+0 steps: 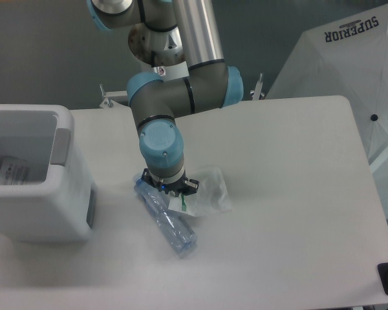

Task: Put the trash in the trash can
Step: 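Close the gripper on the plastic bag's green-strip edge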

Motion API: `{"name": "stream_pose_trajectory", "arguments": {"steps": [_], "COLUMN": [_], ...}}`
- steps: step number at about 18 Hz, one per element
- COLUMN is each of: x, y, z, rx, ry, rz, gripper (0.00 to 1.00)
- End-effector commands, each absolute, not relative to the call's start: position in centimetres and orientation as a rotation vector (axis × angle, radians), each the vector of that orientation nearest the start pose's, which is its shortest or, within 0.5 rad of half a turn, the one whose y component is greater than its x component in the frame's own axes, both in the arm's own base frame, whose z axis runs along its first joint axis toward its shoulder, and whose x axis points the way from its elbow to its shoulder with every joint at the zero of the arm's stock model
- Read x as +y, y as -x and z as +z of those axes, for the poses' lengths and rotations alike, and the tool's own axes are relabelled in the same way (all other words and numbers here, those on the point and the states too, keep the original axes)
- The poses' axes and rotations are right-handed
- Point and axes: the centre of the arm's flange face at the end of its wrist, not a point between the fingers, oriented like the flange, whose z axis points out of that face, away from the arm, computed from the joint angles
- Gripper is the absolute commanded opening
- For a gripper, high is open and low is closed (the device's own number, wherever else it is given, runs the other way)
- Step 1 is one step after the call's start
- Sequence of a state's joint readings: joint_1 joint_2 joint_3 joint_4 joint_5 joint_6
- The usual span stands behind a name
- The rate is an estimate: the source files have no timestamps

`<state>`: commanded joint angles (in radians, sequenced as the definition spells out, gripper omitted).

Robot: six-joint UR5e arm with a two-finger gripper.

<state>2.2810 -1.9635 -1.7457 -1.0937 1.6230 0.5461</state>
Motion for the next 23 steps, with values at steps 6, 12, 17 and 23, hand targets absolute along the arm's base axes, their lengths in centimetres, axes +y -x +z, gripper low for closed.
{"name": "stream_pose_trajectory", "arguments": {"steps": [6, 12, 17, 23], "x": [52.4, 51.3, 49.8, 48.8], "y": [29.0, 30.6, 32.4, 32.5], "z": [24.1, 28.4, 35.4, 43.3], "rx": [-0.274, -0.328, -0.385, -0.383], "ry": [3.220, 3.130, 2.977, 2.796], "rz": [-0.019, -0.001, 0.009, 0.015], "gripper": [0.00, 0.00, 0.00, 0.00]}}
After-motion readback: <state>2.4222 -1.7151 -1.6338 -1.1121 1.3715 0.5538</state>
